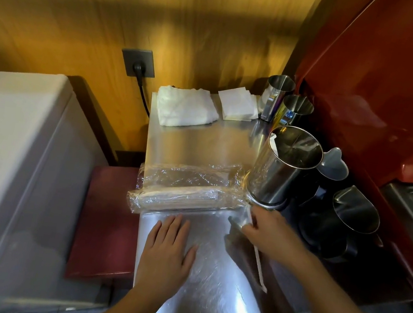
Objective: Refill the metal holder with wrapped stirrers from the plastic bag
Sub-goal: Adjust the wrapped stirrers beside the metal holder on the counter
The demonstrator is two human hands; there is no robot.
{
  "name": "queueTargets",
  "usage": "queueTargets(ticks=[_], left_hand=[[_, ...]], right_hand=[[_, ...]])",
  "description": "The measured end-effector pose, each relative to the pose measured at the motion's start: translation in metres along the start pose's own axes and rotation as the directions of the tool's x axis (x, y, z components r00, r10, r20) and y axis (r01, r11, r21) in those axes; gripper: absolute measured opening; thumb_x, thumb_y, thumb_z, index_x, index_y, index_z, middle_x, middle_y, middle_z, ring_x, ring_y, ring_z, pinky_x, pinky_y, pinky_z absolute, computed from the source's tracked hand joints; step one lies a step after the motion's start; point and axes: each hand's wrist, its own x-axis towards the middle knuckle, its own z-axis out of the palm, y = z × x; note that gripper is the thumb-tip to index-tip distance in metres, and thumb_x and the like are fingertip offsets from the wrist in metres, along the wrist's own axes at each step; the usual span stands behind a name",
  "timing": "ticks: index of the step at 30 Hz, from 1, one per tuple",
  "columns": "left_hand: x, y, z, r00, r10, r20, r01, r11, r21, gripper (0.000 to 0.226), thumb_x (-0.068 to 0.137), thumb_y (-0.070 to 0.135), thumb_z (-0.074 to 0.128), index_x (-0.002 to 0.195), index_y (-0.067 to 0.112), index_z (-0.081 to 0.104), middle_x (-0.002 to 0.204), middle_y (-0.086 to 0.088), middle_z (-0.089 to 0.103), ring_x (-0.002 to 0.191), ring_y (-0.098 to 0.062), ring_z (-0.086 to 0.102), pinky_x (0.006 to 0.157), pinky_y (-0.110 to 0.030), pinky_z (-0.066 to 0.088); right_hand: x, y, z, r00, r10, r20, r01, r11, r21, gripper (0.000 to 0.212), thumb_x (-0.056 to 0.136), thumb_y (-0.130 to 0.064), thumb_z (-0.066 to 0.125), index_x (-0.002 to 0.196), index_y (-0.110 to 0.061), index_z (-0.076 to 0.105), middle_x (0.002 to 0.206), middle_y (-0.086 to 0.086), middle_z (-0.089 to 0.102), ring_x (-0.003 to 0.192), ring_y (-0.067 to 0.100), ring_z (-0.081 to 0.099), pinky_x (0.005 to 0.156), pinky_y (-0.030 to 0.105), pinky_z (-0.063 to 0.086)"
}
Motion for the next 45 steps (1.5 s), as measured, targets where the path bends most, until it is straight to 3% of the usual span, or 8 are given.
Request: queueTargets(ticks=[4,12,16,21,29,36,40,45], left_hand=[[-0.001,-0.001,0.0,1.0,0.009,-0.005,-0.009,1.0,-0.004,0.05,0.088,0.045,0.037,0.123,0.014,0.055,0.131,-0.007,0.058,0.126,-0.023,0.05,0.108,-0.041,0.037],[-0.001,0.0,0.0,0.999,0.021,-0.034,-0.021,1.0,-0.014,0.05,0.087,0.043,0.038,0.122,0.012,0.057,0.13,-0.008,0.059,0.124,-0.024,0.052,0.107,-0.041,0.038],[-0.001,0.0,-0.003,0.999,0.021,-0.034,-0.022,0.999,-0.033,0.05,0.086,0.042,0.039,0.12,0.012,0.058,0.129,-0.008,0.06,0.123,-0.024,0.053,0.107,-0.037,0.028],[-0.002,0.001,-0.007,1.0,0.017,-0.007,-0.018,0.998,-0.052,0.049,0.086,0.042,0.04,0.122,0.013,0.057,0.13,-0.007,0.06,0.123,-0.023,0.052,0.106,-0.035,0.024],[0.003,0.002,-0.015,1.0,-0.005,0.002,0.005,0.987,-0.161,0.035,0.078,0.027,0.067,0.11,0.014,0.064,0.12,-0.005,0.066,0.115,-0.023,0.058,0.1,-0.042,0.045],[0.048,0.008,-0.053,0.946,0.005,-0.325,-0.091,0.965,-0.248,0.028,0.072,0.009,0.064,0.1,0.01,0.063,0.1,-0.008,0.068,0.097,-0.021,0.055,0.087,-0.032,0.039],[0.071,0.003,-0.055,0.979,-0.006,-0.204,-0.008,0.998,-0.066,0.052,0.067,0.02,0.075,0.115,0.005,0.061,0.119,-0.013,0.066,0.114,-0.028,0.06,0.093,-0.043,0.05],[0.076,-0.005,-0.053,0.994,0.07,-0.085,-0.059,0.99,0.129,0.039,0.061,0.033,0.077,0.098,0.025,0.069,0.092,0.011,0.073,0.095,-0.008,0.067,0.09,-0.03,0.052]], right_hand=[[-0.006,-0.023,-0.052,0.938,-0.062,-0.34,0.164,0.946,0.279,0.014,0.083,-0.019,0.055,0.073,-0.01,0.052,0.052,-0.002,0.049,0.047,0.006,0.044,0.05,0.019,0.038],[0.002,-0.029,-0.112,0.496,-0.017,-0.868,0.365,0.911,0.191,0.015,0.09,-0.013,0.046,0.094,-0.001,0.053,0.074,0.0,0.055,0.059,0.002,0.048,0.057,0.006,0.035],[0.026,-0.012,-0.11,0.656,0.09,-0.749,0.034,0.988,0.148,0.022,0.09,-0.021,0.045,0.098,-0.002,0.052,0.087,0.02,0.063,0.08,0.039,0.059,0.068,0.039,0.042],[0.039,-0.004,-0.112,0.859,0.273,-0.433,-0.286,0.957,0.036,0.026,0.087,-0.031,0.053,0.101,-0.011,0.057,0.107,0.017,0.063,0.105,0.04,0.053,0.077,0.041,0.042],[0.025,-0.046,-0.102,0.745,-0.138,-0.652,0.22,0.975,0.045,0.014,0.087,-0.016,0.053,0.097,-0.009,0.06,0.096,0.012,0.063,0.084,0.029,0.057,0.073,0.035,0.041],[0.056,-0.059,-0.008,0.91,-0.344,-0.234,0.346,0.938,-0.03,0.018,0.084,-0.016,0.058,0.099,-0.008,0.064,0.098,0.01,0.066,0.092,0.029,0.058,0.075,0.031,0.038],[0.072,-0.045,0.026,0.895,-0.444,-0.049,0.434,0.889,-0.144,0.035,0.084,-0.026,0.058,0.119,-0.019,0.06,0.127,0.002,0.061,0.122,0.02,0.049,0.101,0.031,0.027],[0.081,-0.037,0.033,0.901,-0.433,0.026,0.433,0.894,-0.117,0.039,0.085,-0.034,0.057,0.125,-0.029,0.056,0.128,-0.001,0.062,0.122,0.019,0.05,0.103,0.037,0.029]])
